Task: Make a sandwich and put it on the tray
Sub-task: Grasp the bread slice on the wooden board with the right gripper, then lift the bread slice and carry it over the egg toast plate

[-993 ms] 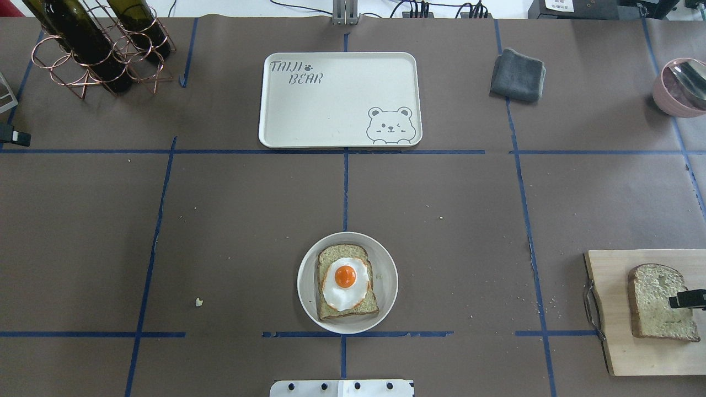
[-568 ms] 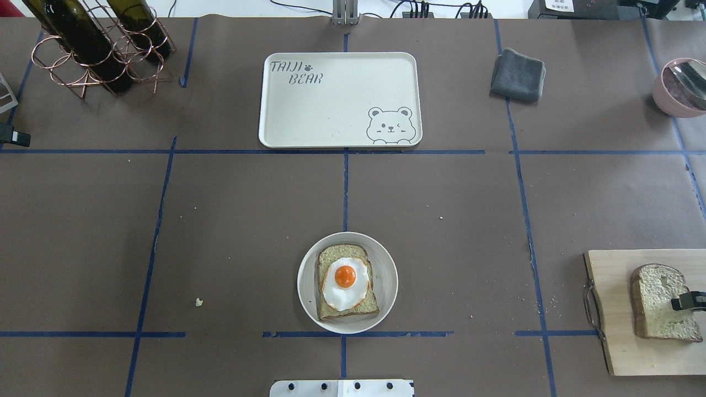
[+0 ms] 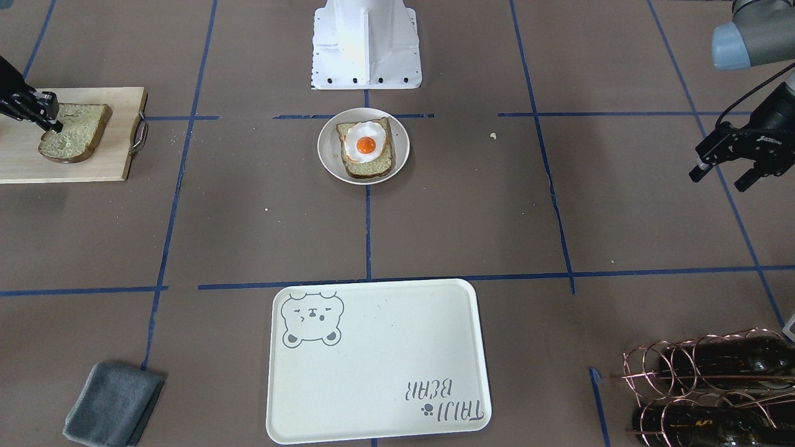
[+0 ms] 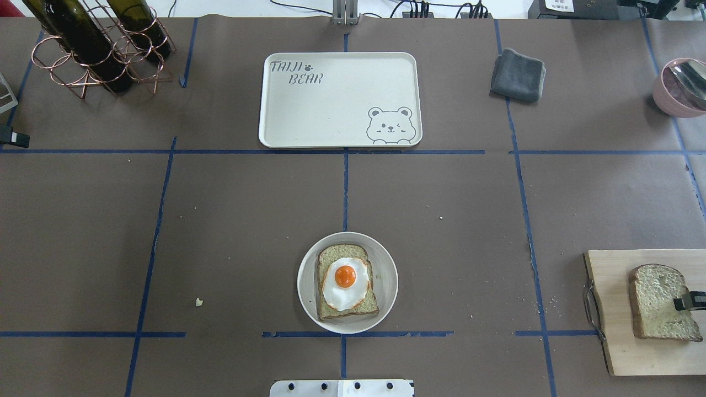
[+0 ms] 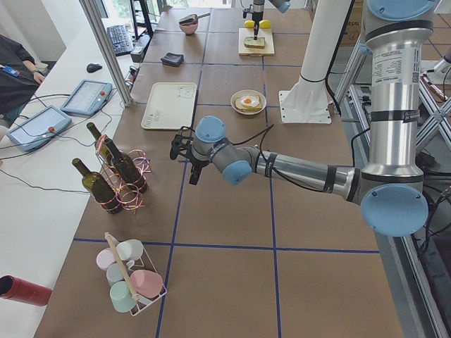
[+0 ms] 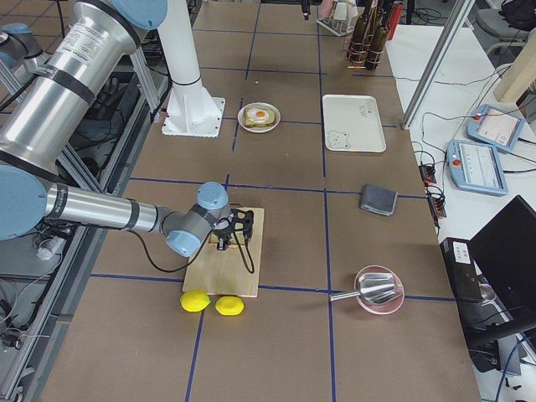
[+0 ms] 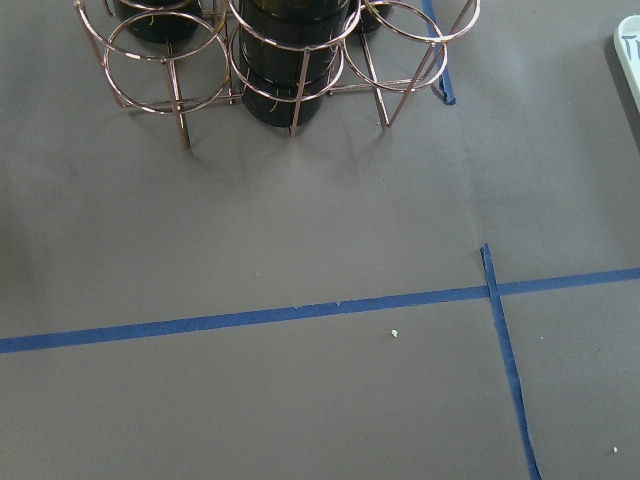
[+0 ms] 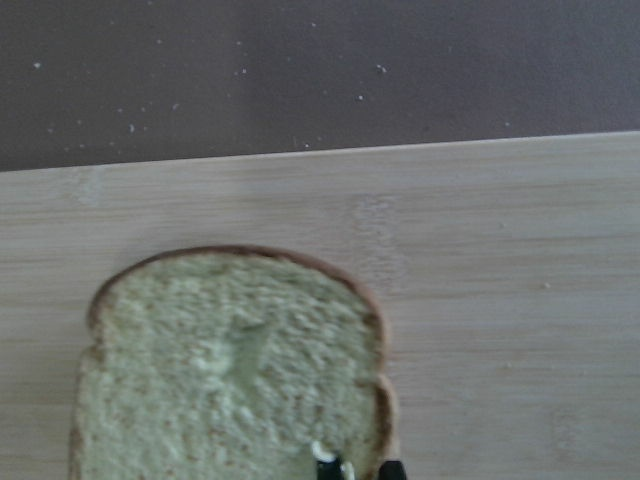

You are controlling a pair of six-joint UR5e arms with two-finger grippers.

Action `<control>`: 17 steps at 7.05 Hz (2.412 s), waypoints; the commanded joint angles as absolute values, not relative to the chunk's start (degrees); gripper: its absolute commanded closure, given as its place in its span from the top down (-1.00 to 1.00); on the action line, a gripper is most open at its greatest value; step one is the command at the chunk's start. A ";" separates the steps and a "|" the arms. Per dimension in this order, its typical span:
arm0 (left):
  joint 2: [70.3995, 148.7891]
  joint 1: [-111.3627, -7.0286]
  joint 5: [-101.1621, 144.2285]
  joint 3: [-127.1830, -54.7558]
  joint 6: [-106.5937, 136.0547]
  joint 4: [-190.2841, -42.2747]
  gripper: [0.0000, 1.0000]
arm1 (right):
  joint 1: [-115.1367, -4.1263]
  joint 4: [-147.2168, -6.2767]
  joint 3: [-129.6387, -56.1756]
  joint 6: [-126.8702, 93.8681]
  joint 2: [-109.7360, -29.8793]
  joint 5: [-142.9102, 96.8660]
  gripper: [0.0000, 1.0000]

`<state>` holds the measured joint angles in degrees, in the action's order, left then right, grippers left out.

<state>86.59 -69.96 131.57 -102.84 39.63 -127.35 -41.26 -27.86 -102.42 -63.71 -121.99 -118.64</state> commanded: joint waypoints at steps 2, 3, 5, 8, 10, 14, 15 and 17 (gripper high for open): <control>86.57 -69.96 131.57 -103.01 39.64 -127.35 1.00 | -43.31 -25.05 -103.53 -63.63 -121.82 -122.24 -1.00; 86.66 -69.96 131.49 -103.09 39.64 -127.35 1.00 | -46.46 -24.44 -104.23 -63.55 -121.56 -125.56 -1.00; 86.75 -69.79 131.31 -103.36 39.55 -127.35 1.00 | -52.79 -23.12 -104.59 -63.98 -117.88 -132.24 -1.00; 87.27 -65.07 128.69 -104.06 47.13 -130.49 1.00 | -58.69 -23.47 -104.68 -70.45 -106.48 -141.39 -1.00; 87.54 -55.85 122.28 -104.06 58.93 -137.09 1.00 | -58.89 -24.17 -106.26 -80.45 -97.00 -142.91 -1.00; 93.51 -46.94 118.04 -103.45 72.77 -139.83 1.00 | -45.76 -40.66 -106.35 -87.71 -76.42 -130.84 -1.00; 93.86 -46.76 118.04 -103.36 73.56 -139.83 1.00 | -40.13 -41.74 -106.52 -89.63 -74.12 -125.65 -1.00; 94.74 -46.58 118.04 -102.83 74.09 -139.83 1.00 | -29.23 -41.92 -106.96 -91.84 -71.02 -114.14 -1.00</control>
<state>94.29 -46.70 118.05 -103.12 73.63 -139.83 -35.71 -41.56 -106.70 -90.78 -72.75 -120.72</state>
